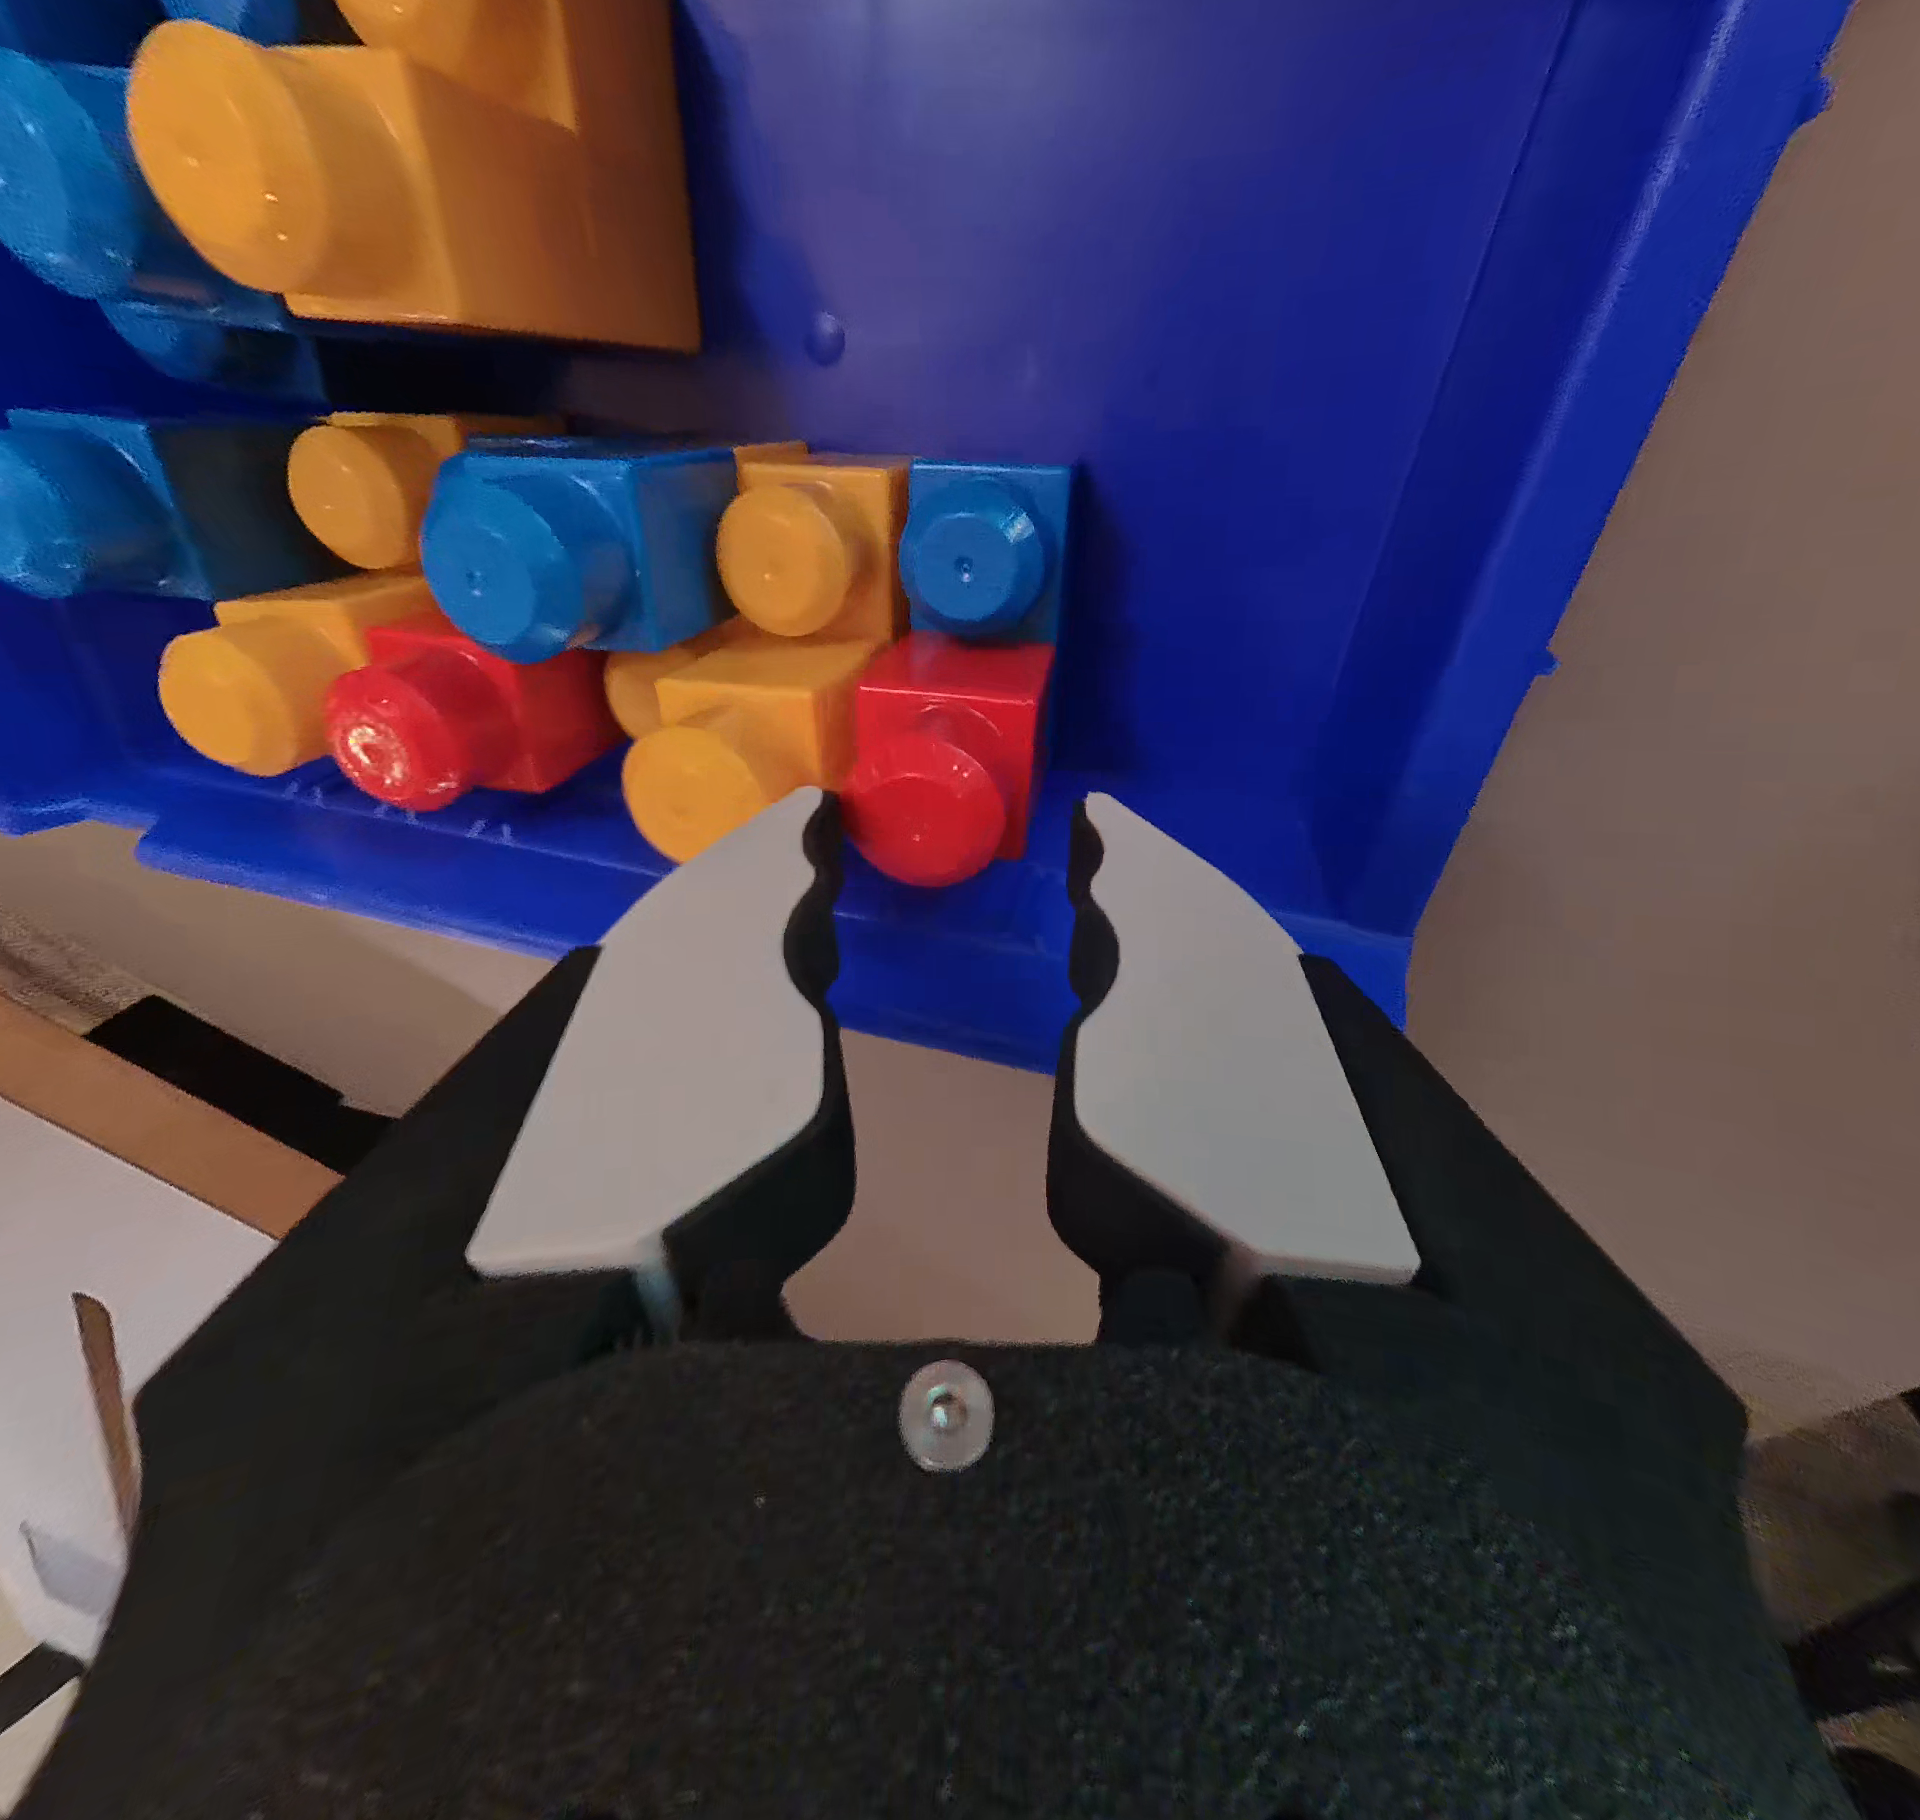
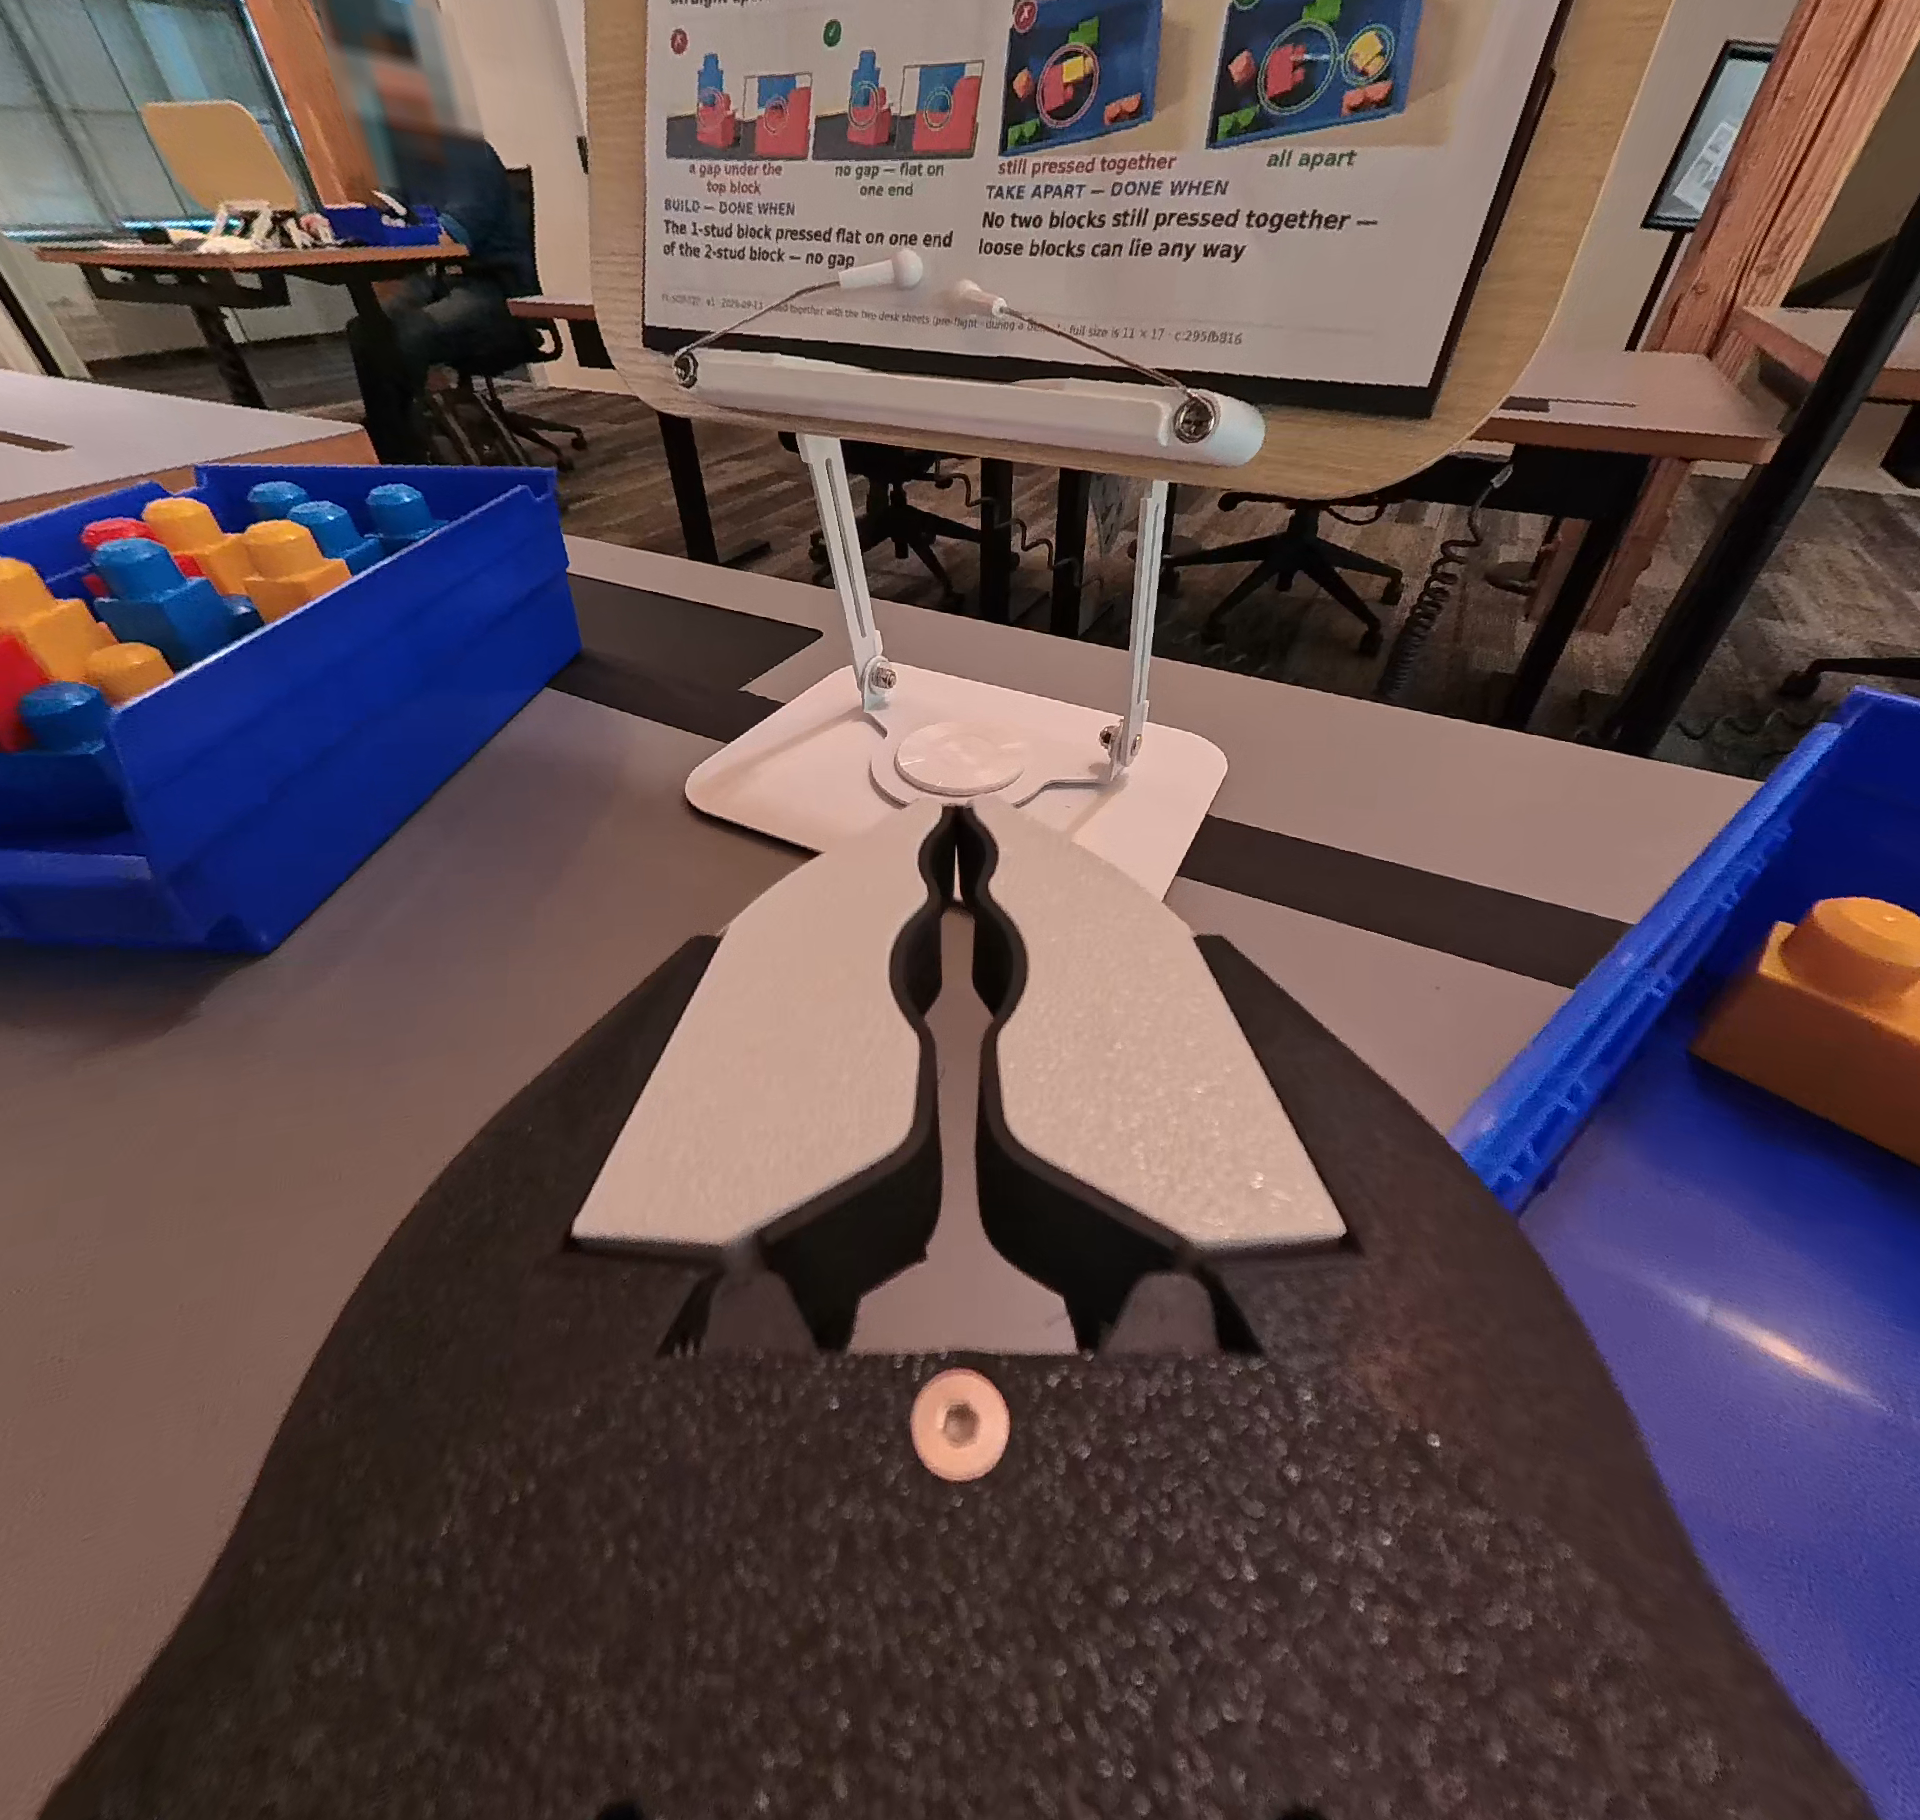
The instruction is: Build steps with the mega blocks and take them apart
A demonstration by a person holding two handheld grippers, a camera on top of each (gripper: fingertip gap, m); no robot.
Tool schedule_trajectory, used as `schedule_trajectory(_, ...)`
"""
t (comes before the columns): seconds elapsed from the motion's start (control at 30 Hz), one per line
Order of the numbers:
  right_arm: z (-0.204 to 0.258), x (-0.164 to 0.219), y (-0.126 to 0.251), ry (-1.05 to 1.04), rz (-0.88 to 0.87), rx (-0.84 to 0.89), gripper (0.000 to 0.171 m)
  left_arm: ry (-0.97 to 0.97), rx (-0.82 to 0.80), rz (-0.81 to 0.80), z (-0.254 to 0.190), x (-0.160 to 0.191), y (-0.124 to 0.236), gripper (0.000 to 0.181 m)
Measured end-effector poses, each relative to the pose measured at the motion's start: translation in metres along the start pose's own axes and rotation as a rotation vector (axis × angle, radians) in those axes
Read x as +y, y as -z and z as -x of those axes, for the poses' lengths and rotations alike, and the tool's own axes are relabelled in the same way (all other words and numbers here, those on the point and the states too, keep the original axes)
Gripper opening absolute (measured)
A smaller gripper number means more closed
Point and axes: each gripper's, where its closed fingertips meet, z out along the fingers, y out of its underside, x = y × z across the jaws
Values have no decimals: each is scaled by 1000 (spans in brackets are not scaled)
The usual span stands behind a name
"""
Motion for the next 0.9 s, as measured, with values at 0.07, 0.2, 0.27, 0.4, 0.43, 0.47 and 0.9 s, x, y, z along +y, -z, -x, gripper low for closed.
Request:
schedule_trajectory(0.07,1,2,-1,2,5,-4,0,-19,-8,10,0,-1,-5,41)
schedule_trajectory(0.2,4,4,-2,5,15,-15,0,-35,-19,-12,-2,-9,-9,36)
schedule_trajectory(0.27,5,5,-2,8,17,-18,0,-41,-6,-10,-5,-11,-7,34)
schedule_trajectory(0.4,6,2,-1,18,8,-27,0,-75,-36,-49,-9,-20,20,33)
schedule_trajectory(0.43,6,1,-1,20,4,-28,0,-85,-45,-71,-11,-24,31,33)
schedule_trajectory(0.47,7,0,0,22,2,-30,0,-96,-57,-95,-14,-30,44,33)
schedule_trajectory(0.9,5,-22,13,36,-48,-29,0,-407,77,-274,-169,-138,113,34)
